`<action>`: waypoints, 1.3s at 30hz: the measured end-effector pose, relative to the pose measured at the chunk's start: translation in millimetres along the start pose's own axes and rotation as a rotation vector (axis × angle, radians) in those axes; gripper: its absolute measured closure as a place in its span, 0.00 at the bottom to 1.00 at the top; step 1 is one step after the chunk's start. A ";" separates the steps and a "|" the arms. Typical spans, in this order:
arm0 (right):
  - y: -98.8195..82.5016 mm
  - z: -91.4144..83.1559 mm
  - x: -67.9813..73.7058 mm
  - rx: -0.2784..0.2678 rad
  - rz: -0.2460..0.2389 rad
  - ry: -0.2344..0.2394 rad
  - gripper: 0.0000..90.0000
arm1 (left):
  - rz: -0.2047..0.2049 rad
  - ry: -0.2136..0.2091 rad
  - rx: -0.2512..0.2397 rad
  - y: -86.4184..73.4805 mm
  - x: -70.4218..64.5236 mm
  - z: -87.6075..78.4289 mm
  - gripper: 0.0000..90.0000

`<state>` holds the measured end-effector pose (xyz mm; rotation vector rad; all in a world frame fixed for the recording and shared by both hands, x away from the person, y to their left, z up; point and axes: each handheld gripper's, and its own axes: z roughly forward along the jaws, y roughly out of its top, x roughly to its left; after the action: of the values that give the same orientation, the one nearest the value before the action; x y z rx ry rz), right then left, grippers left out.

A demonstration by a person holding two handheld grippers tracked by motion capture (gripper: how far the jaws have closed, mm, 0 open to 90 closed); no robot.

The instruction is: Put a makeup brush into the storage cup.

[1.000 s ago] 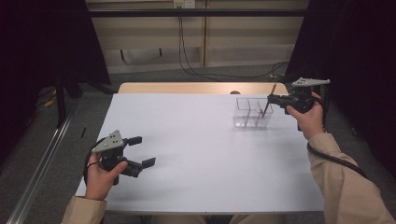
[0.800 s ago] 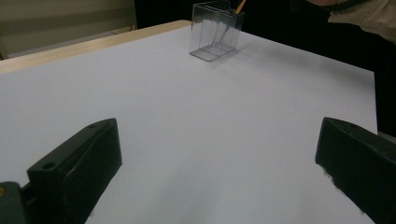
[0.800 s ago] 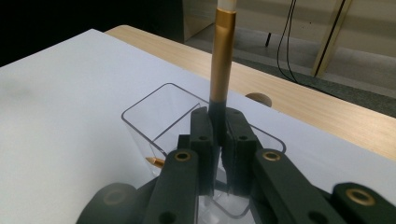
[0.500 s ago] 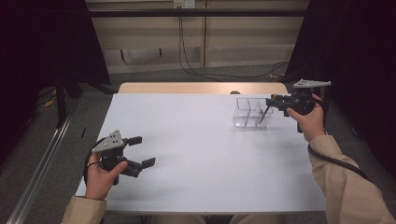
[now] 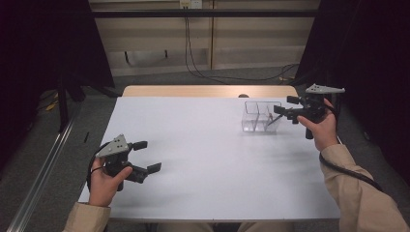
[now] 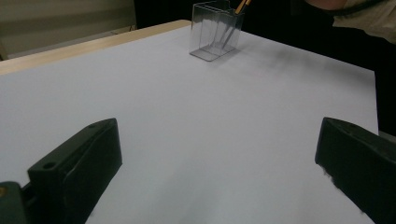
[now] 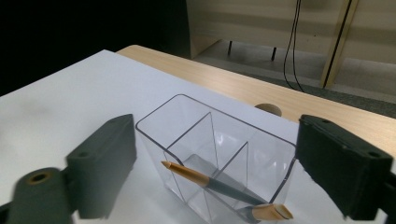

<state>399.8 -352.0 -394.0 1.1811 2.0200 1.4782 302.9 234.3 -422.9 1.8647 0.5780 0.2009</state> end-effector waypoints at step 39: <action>-23.2 -34.0 27.9 0.000 -0.047 -0.002 0.06 | 0.009 -0.017 0.004 0.0 -3.3 5.4 0.00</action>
<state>350.3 -352.4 -397.3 1.1277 2.0323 1.4536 302.2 228.2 -424.4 1.8712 0.5590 0.1904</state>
